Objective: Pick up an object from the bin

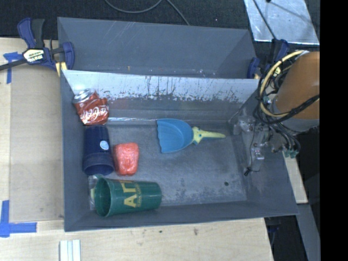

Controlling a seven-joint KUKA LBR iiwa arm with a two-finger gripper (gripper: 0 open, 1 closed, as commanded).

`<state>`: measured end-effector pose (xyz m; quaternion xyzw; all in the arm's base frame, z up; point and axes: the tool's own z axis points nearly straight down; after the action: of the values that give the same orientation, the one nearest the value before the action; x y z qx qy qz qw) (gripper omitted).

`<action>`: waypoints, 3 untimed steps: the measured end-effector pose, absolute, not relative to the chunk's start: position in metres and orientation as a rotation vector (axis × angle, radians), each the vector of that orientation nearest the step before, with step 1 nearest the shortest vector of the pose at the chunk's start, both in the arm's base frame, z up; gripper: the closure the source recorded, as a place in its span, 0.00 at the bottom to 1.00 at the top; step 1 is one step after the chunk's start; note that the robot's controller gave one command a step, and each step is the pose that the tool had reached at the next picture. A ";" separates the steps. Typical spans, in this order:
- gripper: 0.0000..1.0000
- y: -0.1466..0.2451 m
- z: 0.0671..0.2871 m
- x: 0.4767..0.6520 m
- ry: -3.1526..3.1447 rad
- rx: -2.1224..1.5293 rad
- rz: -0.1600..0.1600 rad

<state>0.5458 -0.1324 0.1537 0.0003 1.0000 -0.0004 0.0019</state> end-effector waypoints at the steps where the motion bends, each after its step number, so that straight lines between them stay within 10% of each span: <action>1: 0.00 -0.065 0.091 0.597 3.132 -0.082 -0.003; 3: 0.00 -0.032 0.091 0.612 3.134 -0.042 -0.003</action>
Offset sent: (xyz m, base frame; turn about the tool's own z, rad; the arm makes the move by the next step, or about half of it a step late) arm 0.0732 0.0333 -0.0475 0.2398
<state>0.6123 -0.0320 0.0906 -0.0135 0.9999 -0.0010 0.0038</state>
